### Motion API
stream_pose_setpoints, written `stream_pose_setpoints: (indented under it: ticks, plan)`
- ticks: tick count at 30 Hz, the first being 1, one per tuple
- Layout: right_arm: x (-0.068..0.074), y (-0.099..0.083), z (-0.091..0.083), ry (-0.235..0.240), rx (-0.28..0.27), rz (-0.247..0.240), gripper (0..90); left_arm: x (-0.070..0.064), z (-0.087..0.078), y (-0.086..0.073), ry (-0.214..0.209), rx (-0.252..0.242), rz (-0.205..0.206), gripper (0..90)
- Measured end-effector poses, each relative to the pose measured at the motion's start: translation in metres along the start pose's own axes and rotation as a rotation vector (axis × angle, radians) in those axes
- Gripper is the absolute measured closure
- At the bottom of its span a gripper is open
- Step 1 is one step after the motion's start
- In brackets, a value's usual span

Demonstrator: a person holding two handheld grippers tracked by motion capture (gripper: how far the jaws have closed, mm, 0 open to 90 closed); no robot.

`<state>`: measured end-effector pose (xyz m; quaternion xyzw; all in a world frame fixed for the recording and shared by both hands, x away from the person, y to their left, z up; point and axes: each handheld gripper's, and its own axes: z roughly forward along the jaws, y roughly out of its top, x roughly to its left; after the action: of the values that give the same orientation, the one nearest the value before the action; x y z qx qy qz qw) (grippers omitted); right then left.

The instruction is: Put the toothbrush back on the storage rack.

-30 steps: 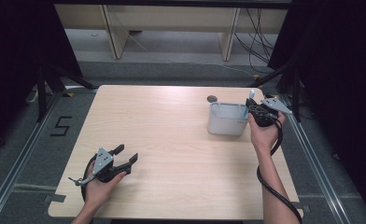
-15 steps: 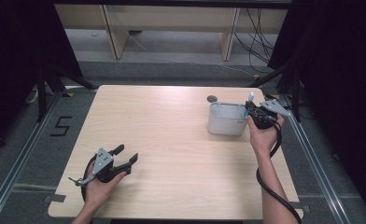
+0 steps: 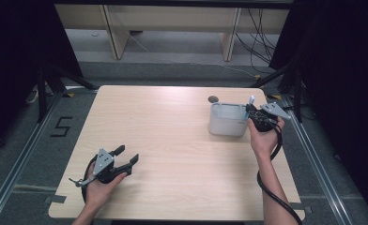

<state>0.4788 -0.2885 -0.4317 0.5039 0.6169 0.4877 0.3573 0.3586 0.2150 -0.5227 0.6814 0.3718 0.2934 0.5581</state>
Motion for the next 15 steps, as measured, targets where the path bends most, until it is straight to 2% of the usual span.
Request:
stream_pose_setpoints:
  ticks: [1, 2, 3, 4, 5, 7, 8, 10, 11, 12, 13, 15]
  plan:
    - [-0.0022, -0.0004, 0.0006, 0.002, -0.007, -0.027, 83.8, 0.0000, 0.0000, 0.0000, 0.000, 0.000, 0.000, 31.0]
    - [-0.0016, -0.0010, 0.0004, 0.003, -0.003, -0.016, 83.8, -0.0001, 0.0000, 0.0000, 0.000, 0.001, 0.000, 31.0]
    - [-0.0026, -0.0015, 0.0009, 0.005, -0.008, -0.032, 83.8, -0.0001, 0.0000, 0.0000, 0.000, 0.000, 0.001, 31.0]
    - [-0.0019, -0.0024, 0.0003, 0.005, 0.003, -0.015, 83.8, -0.0001, -0.0001, 0.0001, 0.003, 0.003, 0.001, 31.0]
    - [-0.0026, -0.0029, 0.0002, -0.003, 0.003, -0.030, 83.8, -0.0001, 0.0001, 0.0000, 0.000, -0.001, 0.000, 31.0]
    - [-0.0011, -0.0051, -0.0008, -0.006, 0.013, -0.003, 83.8, 0.0000, 0.0000, 0.0000, 0.002, 0.002, 0.000, 31.0]
    - [-0.0028, -0.0055, -0.0002, -0.005, 0.007, -0.025, 83.8, 0.0000, -0.0001, 0.0001, 0.003, 0.003, 0.000, 31.0]
    - [-0.0026, -0.0073, 0.0005, -0.002, 0.003, -0.018, 83.8, 0.0001, 0.0006, 0.0000, 0.000, -0.002, 0.000, 31.0]
    - [-0.0011, -0.0080, 0.0001, -0.002, 0.006, 0.001, 83.8, 0.0003, 0.0016, -0.0004, -0.006, -0.014, -0.002, 31.0]
    - [-0.0026, -0.0079, -0.0003, -0.003, 0.012, -0.019, 83.8, 0.0002, 0.0010, -0.0002, -0.003, -0.008, -0.002, 31.0]
    - [-0.0010, -0.0087, -0.0005, 0.007, 0.016, 0.004, 83.8, 0.0000, 0.0000, 0.0001, 0.003, 0.004, -0.001, 31.0]
    - [-0.0020, -0.0097, -0.0001, -0.002, 0.014, -0.025, 83.8, 0.0000, 0.0000, 0.0001, 0.002, 0.003, 0.000, 31.0]
